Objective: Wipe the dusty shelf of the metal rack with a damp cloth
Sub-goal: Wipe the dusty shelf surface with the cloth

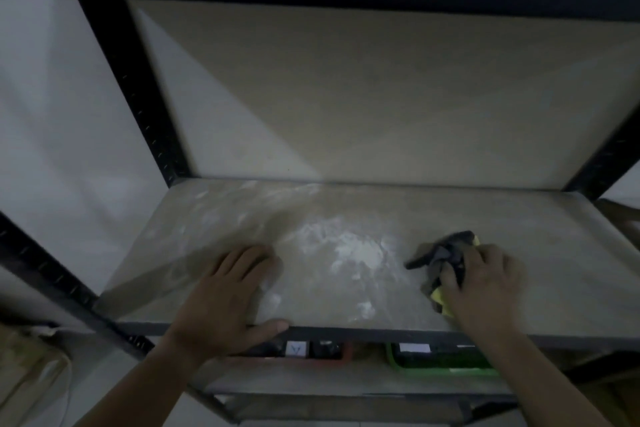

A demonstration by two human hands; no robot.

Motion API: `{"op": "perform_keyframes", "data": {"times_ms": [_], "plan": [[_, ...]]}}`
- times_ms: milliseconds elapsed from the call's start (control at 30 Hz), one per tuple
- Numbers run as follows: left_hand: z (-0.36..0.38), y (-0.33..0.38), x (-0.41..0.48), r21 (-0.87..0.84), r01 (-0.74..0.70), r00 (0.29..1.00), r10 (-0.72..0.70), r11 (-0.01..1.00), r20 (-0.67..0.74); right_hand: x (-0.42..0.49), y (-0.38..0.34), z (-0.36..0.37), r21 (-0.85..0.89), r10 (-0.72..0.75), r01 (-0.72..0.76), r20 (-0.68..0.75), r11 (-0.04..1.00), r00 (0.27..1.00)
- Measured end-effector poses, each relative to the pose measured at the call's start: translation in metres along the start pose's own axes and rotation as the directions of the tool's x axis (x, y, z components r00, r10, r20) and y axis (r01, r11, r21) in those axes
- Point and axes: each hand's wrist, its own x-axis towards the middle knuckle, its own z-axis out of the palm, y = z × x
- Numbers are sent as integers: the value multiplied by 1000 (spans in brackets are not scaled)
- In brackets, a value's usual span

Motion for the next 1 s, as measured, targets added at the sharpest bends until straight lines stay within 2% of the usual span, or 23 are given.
{"op": "perform_keyframes", "data": {"times_ms": [67,133,267,333,400,467,567,667,733,833,900,967,1000], "plan": [[1,0,1,-9,23,1000,-23,1000,21,-6,-25,9,136,20,-13,-50,991,999],[1,-1,1,-19,43,998,-43,999,41,-9,-57,15,239,-18,11,26,971,1000],[2,-1,1,-35,85,994,-82,996,77,-13,-126,27,248,-173,116,225,962,959],[1,-1,0,-46,93,992,-89,995,87,-7,-145,24,321,-294,221,200,921,935],[1,-2,0,-57,91,993,-86,994,83,3,-140,9,427,-358,248,199,869,912],[3,-3,-1,-67,89,994,-83,994,77,21,-110,-5,470,-292,189,155,862,944],[4,-3,0,-76,75,996,-70,994,63,54,-52,-15,369,-97,85,13,926,995],[4,-3,0,-85,62,997,-59,994,46,65,-22,-3,315,33,-101,215,944,976],[3,-4,1,-88,64,997,-60,994,47,60,-28,11,314,26,-99,227,944,973],[4,-4,1,-76,70,996,-67,995,52,38,-88,29,414,-144,51,195,909,970],[4,-4,0,-69,70,996,-66,995,56,23,-140,20,518,-351,197,218,832,911],[5,-4,0,-58,69,996,-66,996,55,21,-165,4,675,-463,186,256,714,848],[5,-4,0,-53,70,996,-67,996,55,26,-160,-3,724,-471,167,239,669,849]]}}
